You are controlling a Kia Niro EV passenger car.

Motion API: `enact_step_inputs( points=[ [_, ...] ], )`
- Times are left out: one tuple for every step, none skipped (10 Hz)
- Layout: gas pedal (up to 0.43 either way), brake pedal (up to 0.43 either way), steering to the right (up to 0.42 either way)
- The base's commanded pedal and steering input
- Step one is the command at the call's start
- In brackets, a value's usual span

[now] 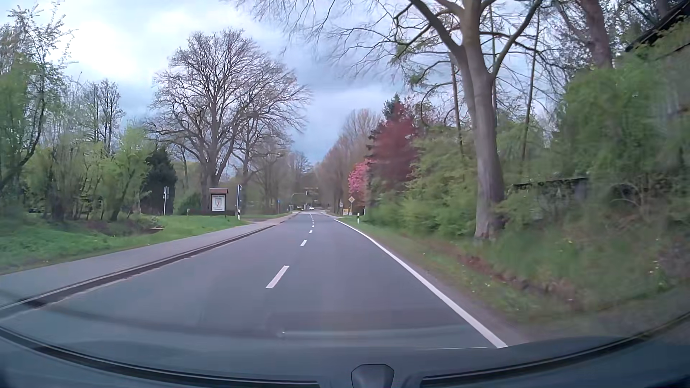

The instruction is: Follow the waypoints while adhering to traffic rules and regulations

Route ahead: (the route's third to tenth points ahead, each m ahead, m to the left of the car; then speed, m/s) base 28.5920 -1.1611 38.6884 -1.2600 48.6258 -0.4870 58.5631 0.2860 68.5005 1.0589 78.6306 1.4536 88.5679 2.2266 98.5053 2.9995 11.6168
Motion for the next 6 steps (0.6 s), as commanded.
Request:
enact_step_inputs(
  points=[
    [0.059,0.0,-0.009],
    [0.059,0.0,-0.009],
    [0.059,0.0,-0.009],
    [0.059,0.0,-0.009],
    [0.059,0.0,-0.009],
    [0.059,0.0,-0.009]
  ],
)
